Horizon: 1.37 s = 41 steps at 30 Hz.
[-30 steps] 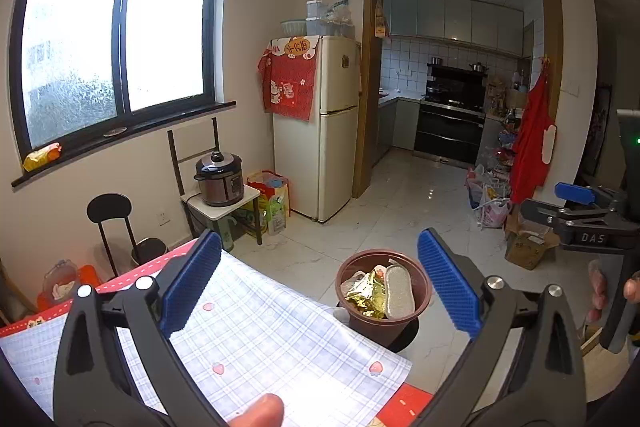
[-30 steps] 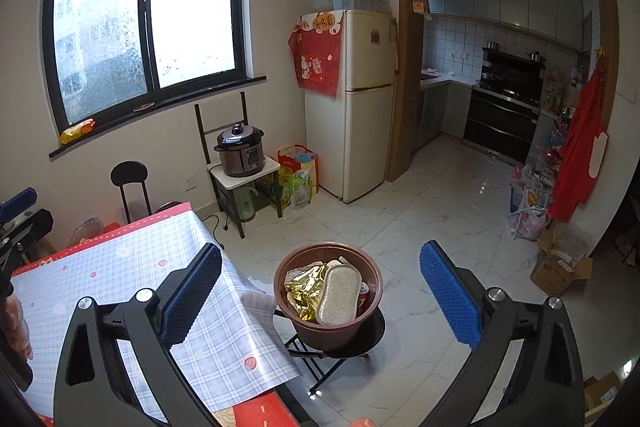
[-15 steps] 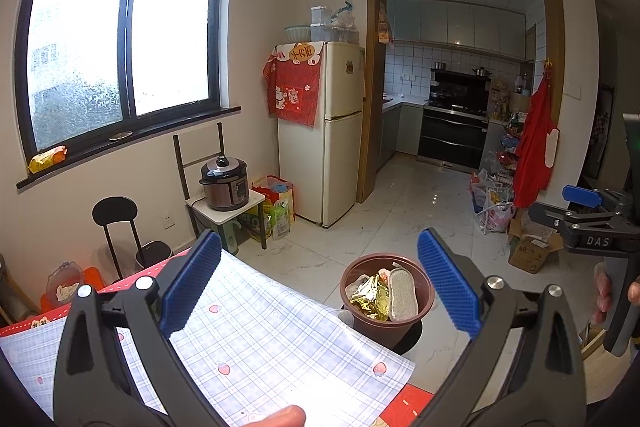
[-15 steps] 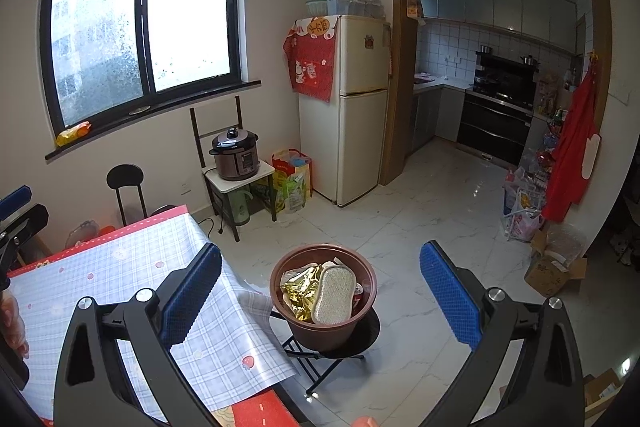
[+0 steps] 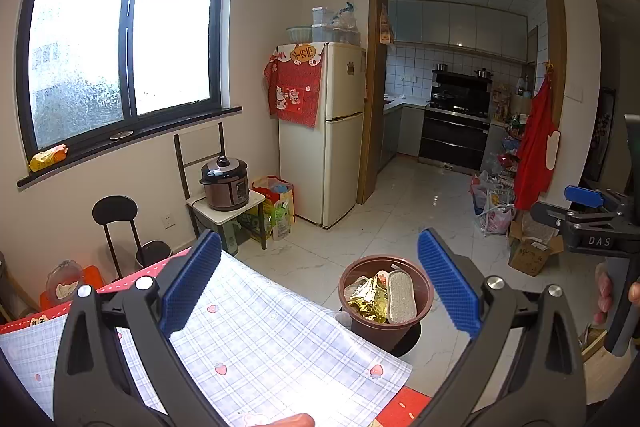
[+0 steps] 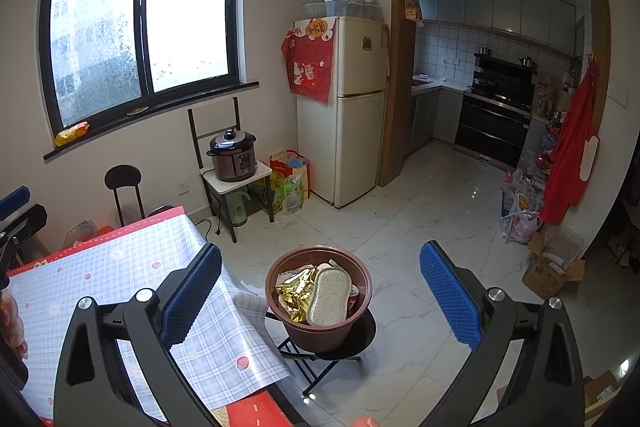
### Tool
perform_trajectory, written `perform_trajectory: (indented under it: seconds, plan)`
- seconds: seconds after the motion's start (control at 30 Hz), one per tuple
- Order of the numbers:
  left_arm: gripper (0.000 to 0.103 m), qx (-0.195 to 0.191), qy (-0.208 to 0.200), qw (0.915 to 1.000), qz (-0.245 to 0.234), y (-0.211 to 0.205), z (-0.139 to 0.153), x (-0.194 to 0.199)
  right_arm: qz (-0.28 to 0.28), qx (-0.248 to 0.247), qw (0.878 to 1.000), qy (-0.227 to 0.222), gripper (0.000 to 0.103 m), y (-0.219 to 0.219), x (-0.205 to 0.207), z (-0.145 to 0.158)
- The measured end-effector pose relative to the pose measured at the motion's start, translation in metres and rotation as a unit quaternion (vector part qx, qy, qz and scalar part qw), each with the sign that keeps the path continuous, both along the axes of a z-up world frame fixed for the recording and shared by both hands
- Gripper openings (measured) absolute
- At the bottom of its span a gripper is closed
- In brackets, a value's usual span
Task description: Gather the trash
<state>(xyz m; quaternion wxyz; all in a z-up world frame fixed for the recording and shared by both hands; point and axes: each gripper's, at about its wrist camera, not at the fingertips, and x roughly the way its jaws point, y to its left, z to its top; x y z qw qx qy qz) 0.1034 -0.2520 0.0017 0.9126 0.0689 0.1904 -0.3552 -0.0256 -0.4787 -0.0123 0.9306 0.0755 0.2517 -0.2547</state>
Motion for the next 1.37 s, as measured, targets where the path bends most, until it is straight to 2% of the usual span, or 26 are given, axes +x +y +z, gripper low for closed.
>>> perform_trajectory:
  seconds: [0.93, 1.37]
  plan:
    - [0.097, 0.001, 0.000, 1.0000, -0.008, -0.009, -0.007, -0.010, -0.007, 0.001, 1.000, 0.002, 0.098, -0.004, -0.008, -0.002]
    - [0.097, -0.011, 0.007, 0.9999, 0.004, -0.004, -0.004, 0.003, -0.008, -0.003, 1.000, 0.005, 0.098, -0.004, -0.009, -0.001]
